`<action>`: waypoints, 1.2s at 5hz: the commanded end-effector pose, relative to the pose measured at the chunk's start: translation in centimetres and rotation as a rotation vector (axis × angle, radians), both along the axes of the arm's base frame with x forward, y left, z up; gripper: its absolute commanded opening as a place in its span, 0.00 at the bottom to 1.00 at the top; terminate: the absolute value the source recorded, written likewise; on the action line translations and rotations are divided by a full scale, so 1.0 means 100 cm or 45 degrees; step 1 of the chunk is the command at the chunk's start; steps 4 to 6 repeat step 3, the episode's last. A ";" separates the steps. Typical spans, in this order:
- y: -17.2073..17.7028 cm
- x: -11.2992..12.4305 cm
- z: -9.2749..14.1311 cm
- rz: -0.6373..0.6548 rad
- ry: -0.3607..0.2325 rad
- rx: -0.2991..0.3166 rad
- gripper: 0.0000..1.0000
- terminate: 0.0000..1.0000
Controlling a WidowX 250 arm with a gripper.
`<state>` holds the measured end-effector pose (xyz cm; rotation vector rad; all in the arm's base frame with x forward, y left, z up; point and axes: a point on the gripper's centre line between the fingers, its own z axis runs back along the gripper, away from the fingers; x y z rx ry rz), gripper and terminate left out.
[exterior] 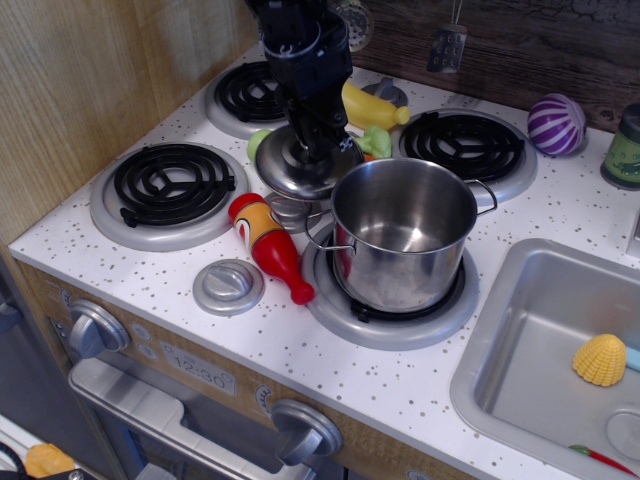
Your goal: Take lid off pot or pan
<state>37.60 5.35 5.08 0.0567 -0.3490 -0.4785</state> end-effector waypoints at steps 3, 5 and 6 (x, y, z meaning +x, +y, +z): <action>0.004 0.005 0.009 -0.060 -0.067 -0.019 1.00 1.00; 0.004 0.005 0.009 -0.060 -0.067 -0.019 1.00 1.00; 0.004 0.005 0.009 -0.060 -0.067 -0.019 1.00 1.00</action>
